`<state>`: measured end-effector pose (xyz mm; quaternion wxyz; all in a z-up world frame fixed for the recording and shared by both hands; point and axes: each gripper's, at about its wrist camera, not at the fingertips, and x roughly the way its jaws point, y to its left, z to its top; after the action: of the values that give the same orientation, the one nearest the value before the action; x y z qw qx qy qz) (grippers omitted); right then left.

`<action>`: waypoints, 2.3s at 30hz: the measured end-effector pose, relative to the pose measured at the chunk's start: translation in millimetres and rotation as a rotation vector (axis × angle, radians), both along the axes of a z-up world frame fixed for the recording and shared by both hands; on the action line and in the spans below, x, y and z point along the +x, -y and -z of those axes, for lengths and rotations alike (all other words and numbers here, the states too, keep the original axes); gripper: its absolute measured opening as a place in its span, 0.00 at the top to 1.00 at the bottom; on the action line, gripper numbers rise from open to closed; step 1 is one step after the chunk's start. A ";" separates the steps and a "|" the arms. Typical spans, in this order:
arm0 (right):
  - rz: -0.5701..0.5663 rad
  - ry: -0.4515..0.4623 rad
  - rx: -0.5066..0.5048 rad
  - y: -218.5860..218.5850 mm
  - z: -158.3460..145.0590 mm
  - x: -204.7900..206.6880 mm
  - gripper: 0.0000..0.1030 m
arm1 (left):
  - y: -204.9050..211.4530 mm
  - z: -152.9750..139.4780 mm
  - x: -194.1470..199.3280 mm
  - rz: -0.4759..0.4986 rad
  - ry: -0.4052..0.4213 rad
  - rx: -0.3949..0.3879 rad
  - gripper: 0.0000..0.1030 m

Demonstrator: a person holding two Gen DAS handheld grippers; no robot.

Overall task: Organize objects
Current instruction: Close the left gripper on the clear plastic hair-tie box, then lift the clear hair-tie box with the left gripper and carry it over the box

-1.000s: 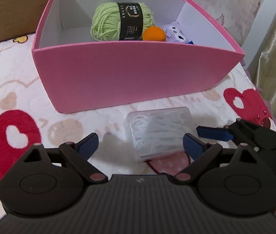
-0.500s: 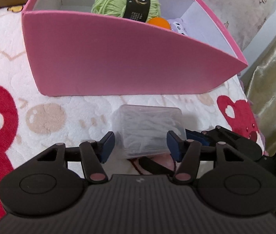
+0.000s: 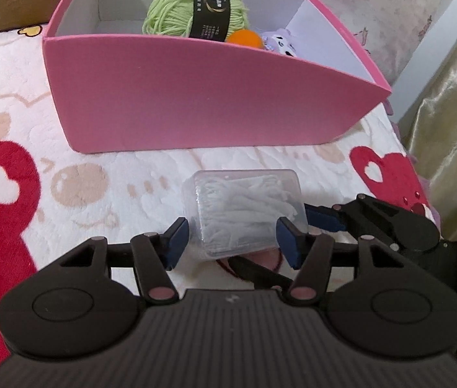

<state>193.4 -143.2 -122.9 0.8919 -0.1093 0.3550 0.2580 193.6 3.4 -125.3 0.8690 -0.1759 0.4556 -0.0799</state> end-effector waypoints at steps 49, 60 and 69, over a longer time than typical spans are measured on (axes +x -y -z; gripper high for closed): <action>-0.024 -0.041 -0.026 4.2 -132.5 -55.1 0.42 | 12.6 -115.6 -68.9 0.061 -0.048 0.010 0.44; 0.002 -0.016 0.029 5.5 -166.1 -25.2 0.48 | -3.8 -158.3 -40.7 0.038 -0.006 0.019 0.43; 0.043 -0.005 0.090 -5.2 -177.2 39.5 0.49 | -24.0 -174.3 17.6 -0.024 0.019 0.070 0.43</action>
<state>232.9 -138.0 54.2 0.9004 -0.0608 0.3474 0.2546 211.2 27.5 49.0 0.8798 -0.1500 0.4477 -0.0554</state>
